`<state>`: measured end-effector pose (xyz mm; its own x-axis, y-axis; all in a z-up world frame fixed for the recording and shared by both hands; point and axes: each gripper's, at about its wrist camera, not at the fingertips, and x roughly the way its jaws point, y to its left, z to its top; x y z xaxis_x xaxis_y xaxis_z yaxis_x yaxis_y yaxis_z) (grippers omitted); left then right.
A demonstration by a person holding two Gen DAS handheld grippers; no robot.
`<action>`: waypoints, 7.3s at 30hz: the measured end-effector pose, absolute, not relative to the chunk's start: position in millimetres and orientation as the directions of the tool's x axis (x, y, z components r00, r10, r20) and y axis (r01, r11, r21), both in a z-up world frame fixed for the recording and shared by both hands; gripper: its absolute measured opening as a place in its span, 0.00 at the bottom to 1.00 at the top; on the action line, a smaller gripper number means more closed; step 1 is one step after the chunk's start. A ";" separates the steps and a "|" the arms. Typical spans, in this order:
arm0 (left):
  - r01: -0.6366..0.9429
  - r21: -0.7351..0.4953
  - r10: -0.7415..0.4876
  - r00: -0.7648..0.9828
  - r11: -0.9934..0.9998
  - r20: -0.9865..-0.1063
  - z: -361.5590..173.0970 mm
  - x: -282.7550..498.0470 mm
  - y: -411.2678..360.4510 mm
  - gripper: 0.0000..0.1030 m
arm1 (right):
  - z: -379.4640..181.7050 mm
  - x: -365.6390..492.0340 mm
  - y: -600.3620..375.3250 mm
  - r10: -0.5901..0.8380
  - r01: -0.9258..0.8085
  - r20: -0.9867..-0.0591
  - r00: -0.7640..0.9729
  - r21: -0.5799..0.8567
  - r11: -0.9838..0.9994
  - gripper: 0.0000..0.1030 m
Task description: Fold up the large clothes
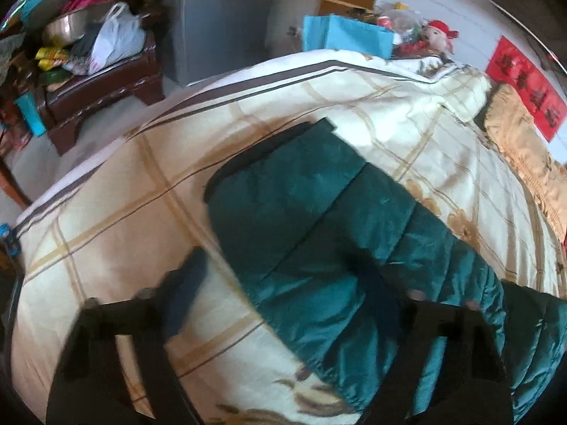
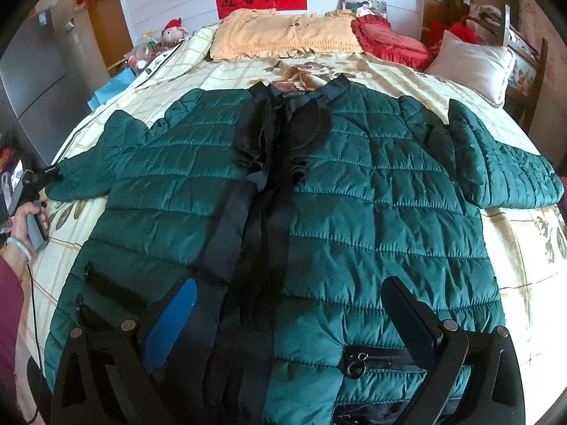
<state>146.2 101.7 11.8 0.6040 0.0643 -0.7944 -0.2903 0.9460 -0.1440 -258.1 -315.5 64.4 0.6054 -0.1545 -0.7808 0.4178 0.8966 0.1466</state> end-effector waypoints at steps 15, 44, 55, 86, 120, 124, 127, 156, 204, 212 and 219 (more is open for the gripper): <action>-0.186 -0.161 0.018 0.708 0.969 -0.706 58.9 117.7 82.0 0.12 | 61.5 -262.8 -320.4 -0.123 0.423 -0.780 0.613 0.192 0.886 1.00; 0.198 -0.269 -0.325 0.729 0.942 -0.602 141.2 13.5 -17.5 0.09 | 63.6 -295.4 -320.1 -0.090 0.419 -0.761 0.643 0.251 0.873 1.00; 0.324 -0.295 -0.437 0.690 0.899 -0.576 156.9 -14.1 -51.3 0.09 | 63.2 -303.0 -324.6 -0.080 0.421 -0.753 0.653 0.273 0.865 1.00; 0.526 -0.247 -0.553 0.568 0.814 -0.610 160.7 -75.4 -177.4 0.09 | 61.2 -326.1 -352.4 -0.092 0.451 -0.740 0.667 0.302 0.840 1.00; 0.637 -0.193 -0.529 0.393 0.746 -0.752 84.8 -108.4 -303.9 0.09 | 47.4 -343.9 -382.5 -0.091 0.501 -0.749 0.656 0.343 0.794 1.00; 0.626 -0.193 -0.510 0.377 0.755 -0.773 73.1 -104.6 -308.8 0.09 | 44.8 -344.5 -384.8 -0.074 0.503 -0.750 0.657 0.364 0.784 1.00; 0.607 -0.234 -0.520 0.351 0.759 -0.778 65.4 -100.5 -307.8 0.11 | 42.1 -343.9 -387.2 -0.048 0.497 -0.751 0.658 0.385 0.778 1.00; 0.501 -0.175 -0.451 0.507 0.848 -0.734 112.8 -84.9 -172.6 0.57 | 83.1 -268.5 -374.9 -0.035 0.354 -0.696 0.718 0.320 0.879 1.00; 0.272 -0.254 -0.359 0.469 0.928 -0.807 58.7 -22.4 -129.2 0.56 | 101.0 -204.6 -510.4 -0.202 0.471 -0.613 0.764 0.316 0.823 0.09; 0.293 -0.251 -0.372 0.501 0.923 -0.781 75.2 -13.8 -155.4 0.56 | 76.6 -208.7 -536.5 -0.285 0.574 -0.685 0.671 0.236 0.784 0.08; 0.288 -0.173 -0.302 0.503 0.942 -0.810 59.5 6.3 -186.0 0.57 | 54.6 -196.1 -538.6 -0.293 0.590 -0.722 0.628 0.196 0.783 0.07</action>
<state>6.3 -186.0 59.5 0.5030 -0.3022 -0.8098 0.2878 0.9420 -0.1727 -196.1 -538.6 54.6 0.6275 -0.2925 -0.7215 0.5903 0.7831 0.1959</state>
